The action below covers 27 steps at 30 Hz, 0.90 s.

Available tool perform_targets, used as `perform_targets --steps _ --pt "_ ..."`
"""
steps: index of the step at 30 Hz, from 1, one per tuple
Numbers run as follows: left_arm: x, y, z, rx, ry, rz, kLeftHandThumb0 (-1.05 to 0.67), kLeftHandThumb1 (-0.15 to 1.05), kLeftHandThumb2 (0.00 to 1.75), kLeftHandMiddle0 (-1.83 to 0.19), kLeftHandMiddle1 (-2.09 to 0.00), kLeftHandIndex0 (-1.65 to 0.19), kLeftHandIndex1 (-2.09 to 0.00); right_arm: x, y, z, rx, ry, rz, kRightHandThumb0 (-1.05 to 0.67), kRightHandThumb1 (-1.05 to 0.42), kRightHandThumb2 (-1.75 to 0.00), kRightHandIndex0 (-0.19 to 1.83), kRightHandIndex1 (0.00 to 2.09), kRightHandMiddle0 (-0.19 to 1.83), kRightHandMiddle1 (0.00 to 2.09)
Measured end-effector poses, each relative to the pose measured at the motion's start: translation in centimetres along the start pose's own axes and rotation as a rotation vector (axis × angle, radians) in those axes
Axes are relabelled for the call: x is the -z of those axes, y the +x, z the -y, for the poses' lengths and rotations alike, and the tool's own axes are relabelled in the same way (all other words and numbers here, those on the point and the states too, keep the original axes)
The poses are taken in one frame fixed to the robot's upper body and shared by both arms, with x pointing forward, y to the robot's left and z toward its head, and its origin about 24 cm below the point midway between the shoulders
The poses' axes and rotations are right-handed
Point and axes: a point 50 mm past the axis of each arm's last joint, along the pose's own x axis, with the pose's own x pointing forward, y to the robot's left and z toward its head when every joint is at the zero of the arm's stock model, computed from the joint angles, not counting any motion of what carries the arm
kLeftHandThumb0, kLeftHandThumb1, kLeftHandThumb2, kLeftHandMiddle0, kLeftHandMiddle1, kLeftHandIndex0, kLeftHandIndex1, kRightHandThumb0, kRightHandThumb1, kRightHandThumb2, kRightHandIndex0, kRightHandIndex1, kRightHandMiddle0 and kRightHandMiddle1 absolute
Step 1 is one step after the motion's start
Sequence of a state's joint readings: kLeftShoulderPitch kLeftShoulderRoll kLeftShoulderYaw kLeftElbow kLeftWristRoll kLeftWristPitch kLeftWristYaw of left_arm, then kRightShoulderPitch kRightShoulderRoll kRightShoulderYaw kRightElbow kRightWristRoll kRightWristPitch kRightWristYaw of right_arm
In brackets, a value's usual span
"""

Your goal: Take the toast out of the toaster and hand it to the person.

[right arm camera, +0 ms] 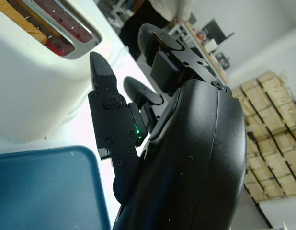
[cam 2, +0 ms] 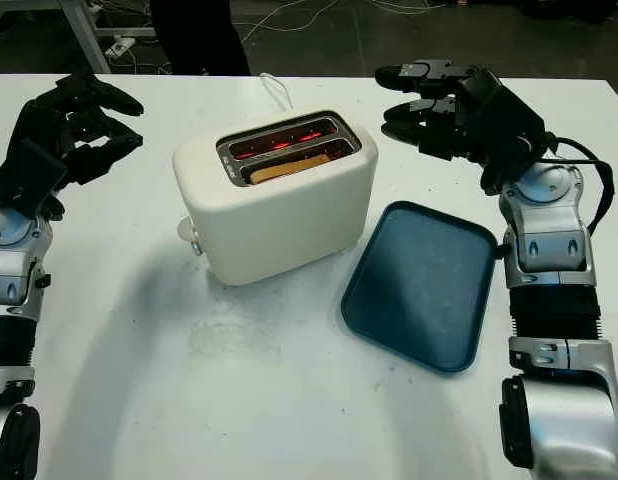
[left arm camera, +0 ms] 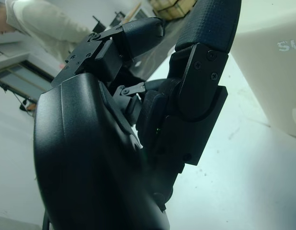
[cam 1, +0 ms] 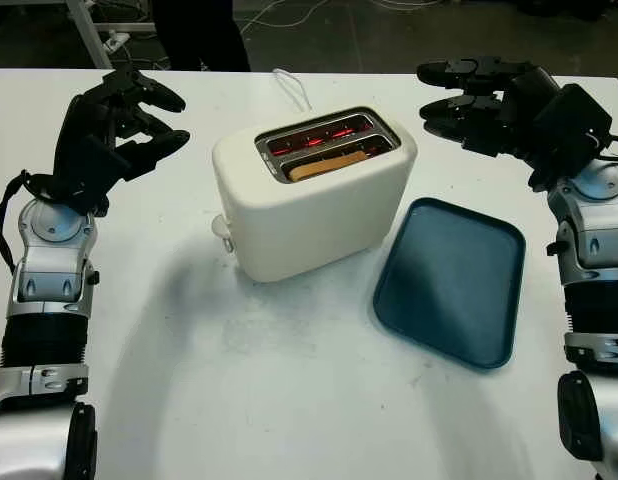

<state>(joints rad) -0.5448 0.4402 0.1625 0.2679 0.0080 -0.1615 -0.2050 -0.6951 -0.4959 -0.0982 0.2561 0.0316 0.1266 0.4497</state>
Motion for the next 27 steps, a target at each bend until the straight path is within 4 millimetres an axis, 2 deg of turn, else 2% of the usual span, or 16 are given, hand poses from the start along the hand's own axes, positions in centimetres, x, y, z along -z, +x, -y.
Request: perform_targets --steps 27 --pt "-0.11 0.01 0.03 0.007 0.0 0.005 -1.05 0.92 0.13 -0.57 -1.27 -0.48 -1.21 -0.61 0.09 -0.34 -0.01 -0.007 0.022 -0.3 -0.91 0.0 0.58 0.57 0.75 0.01"
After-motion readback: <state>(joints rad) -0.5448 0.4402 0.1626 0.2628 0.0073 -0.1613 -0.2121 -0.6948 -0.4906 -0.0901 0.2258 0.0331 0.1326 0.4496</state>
